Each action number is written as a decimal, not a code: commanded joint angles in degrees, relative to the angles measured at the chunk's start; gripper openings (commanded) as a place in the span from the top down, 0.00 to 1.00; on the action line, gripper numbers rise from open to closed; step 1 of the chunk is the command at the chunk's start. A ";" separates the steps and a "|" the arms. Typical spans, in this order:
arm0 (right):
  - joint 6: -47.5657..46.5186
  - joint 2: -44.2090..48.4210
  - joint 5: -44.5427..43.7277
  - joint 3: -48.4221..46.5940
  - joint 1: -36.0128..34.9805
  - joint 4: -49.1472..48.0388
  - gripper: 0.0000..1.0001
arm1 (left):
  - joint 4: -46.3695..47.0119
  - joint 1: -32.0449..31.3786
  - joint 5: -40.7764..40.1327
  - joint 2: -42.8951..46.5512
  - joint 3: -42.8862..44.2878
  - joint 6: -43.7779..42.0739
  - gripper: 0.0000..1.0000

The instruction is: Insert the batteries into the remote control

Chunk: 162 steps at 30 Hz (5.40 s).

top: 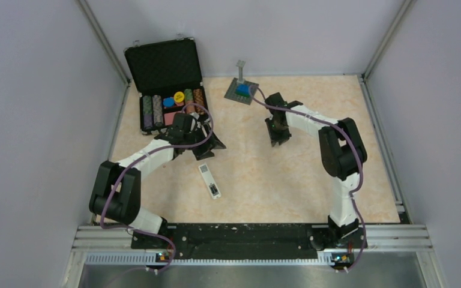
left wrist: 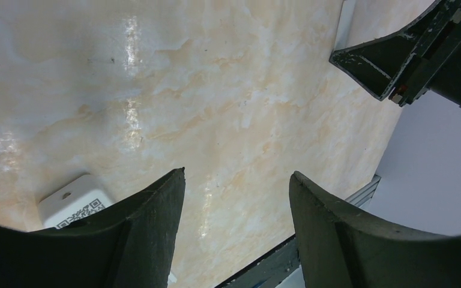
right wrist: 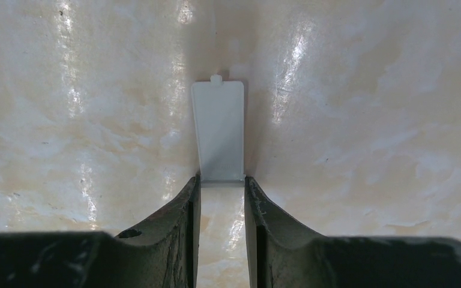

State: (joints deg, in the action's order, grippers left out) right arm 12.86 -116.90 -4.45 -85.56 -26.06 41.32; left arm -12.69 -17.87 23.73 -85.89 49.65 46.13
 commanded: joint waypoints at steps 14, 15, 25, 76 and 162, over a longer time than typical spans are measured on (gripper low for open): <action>3.65 16.98 15.22 13.06 0.22 -11.58 0.79 | 17.09 -1.44 4.79 -3.96 -0.47 3.19 0.31; 3.87 18.20 16.58 14.57 0.18 -12.91 0.79 | 18.56 -1.73 4.99 -4.61 -0.65 3.67 0.30; 4.87 22.67 24.63 23.31 -3.24 -23.48 0.80 | 26.88 -6.83 5.07 -11.48 3.81 4.33 0.28; -8.39 42.94 17.14 37.98 -15.76 -48.02 0.46 | -12.29 -9.26 7.86 -18.70 21.41 15.14 1.00; 20.72 63.33 -12.27 49.61 -26.71 -33.28 1.00 | -32.49 -1.80 -18.21 -2.35 10.14 -2.12 0.31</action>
State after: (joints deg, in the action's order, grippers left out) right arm 27.55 -51.77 -13.02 -29.28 -52.38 1.89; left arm -44.80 -19.49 6.20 -87.44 62.94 35.62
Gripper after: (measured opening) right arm 0.017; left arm 0.716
